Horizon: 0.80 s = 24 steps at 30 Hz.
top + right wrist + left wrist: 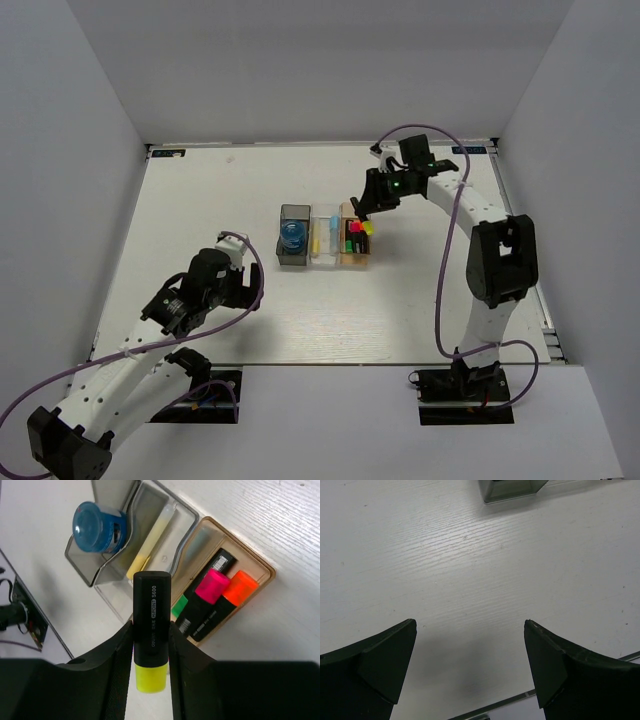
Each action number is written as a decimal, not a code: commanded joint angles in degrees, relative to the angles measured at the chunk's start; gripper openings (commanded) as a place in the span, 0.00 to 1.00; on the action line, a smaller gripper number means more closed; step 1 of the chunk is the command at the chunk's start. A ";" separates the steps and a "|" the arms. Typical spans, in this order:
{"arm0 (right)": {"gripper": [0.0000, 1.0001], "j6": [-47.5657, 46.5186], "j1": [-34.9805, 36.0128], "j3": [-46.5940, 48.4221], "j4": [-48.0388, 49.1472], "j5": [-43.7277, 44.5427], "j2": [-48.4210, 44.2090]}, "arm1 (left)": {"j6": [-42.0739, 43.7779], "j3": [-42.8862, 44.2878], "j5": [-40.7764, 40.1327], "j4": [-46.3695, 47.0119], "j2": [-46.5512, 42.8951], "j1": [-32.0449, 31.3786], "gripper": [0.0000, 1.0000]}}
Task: Sort the stationery into containers
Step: Place the pen in the storage box.
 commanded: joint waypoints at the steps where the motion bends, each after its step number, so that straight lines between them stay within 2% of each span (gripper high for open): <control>1: 0.00 11.35 2.32 1.27 7.62 7.63 1.32 | 0.55 -0.71 -1.51 1.30 -0.57 0.31 0.99; 5: 0.00 11.28 5.12 1.35 9.64 15.12 2.55 | 0.64 -0.71 -1.69 1.03 -0.04 0.31 0.99; 10: 0.00 10.14 6.62 0.83 9.73 17.24 3.79 | 0.73 -0.71 -1.95 0.95 0.05 0.31 0.99; 13: 0.13 9.26 7.15 -0.05 8.68 18.03 3.61 | 0.82 -0.70 -2.22 0.77 -0.03 0.22 0.99; 20: 0.16 7.68 7.68 -3.74 7.80 20.84 1.50 | 0.82 -0.62 -1.87 0.68 -0.30 0.14 0.99; 22: 0.25 7.32 7.59 -4.01 7.01 20.85 1.33 | 0.82 -0.79 -1.95 0.86 -0.39 0.40 0.99; 23: 0.41 7.23 7.77 -4.09 6.75 20.67 1.41 | 0.73 -0.79 -1.95 0.68 -0.21 0.22 0.99; 24: 0.49 6.80 7.86 -4.01 6.66 20.06 1.07 | 0.73 -0.71 -1.95 0.86 -0.39 0.31 0.99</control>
